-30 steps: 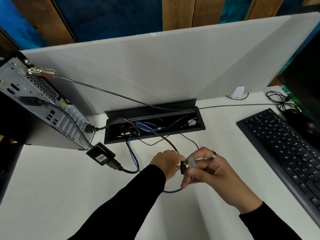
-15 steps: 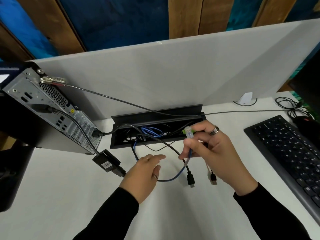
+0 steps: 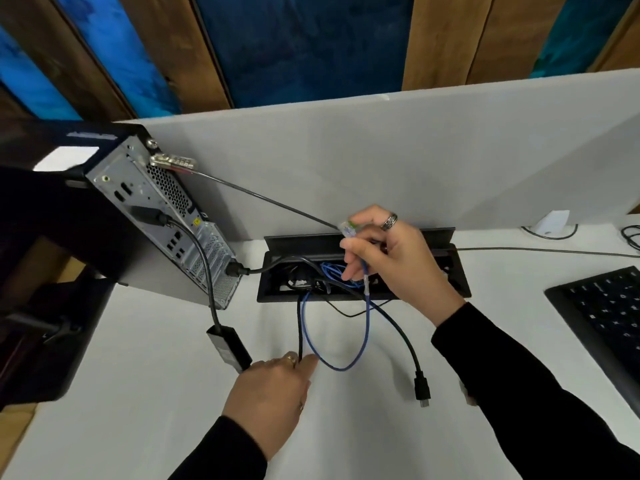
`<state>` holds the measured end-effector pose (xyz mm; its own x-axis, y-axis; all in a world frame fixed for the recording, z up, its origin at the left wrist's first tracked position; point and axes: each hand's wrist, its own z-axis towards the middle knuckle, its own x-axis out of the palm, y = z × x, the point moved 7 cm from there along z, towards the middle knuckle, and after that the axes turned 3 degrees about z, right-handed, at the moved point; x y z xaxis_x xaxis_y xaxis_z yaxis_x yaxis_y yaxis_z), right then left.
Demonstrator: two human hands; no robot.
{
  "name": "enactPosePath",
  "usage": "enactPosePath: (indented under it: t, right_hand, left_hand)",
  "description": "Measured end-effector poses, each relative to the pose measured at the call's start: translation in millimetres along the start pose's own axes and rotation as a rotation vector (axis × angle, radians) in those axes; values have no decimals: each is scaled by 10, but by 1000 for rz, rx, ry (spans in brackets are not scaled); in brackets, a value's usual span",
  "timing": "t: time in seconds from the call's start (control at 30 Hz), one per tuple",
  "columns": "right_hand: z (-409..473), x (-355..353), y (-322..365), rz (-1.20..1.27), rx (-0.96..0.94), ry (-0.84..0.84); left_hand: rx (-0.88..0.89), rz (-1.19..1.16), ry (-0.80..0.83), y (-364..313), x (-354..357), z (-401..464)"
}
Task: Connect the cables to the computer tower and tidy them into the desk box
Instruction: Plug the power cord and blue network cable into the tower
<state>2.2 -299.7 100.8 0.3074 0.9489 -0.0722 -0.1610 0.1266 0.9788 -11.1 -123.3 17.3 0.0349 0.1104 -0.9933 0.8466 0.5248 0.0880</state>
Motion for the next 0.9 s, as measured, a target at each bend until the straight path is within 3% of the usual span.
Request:
enactPosePath:
  t: [0.2, 0.33, 0.47, 0.57, 0.67, 0.77, 0.9]
  right_hand:
    - [73, 172, -116, 169, 6, 53]
    - [141, 197, -141, 214, 16, 73]
    - [220, 229, -167, 278, 29, 128]
    - [252, 284, -205, 309, 41, 185]
    - [293, 437, -293, 417, 98, 249]
    - [346, 593, -381, 534, 177, 309]
    - [412, 751, -398, 562, 210, 338]
  left_hand:
    - [133, -141, -60, 27, -47, -87]
    - [183, -323, 77, 62, -166, -133]
    - [84, -775, 276, 122, -496, -195]
    - [98, -951, 106, 303, -1071, -140]
    - [47, -849, -139, 753, -1624, -65]
    - [-12, -404, -355, 1208, -2010, 71]
    - [-29, 1, -427, 1519, -2144, 299]
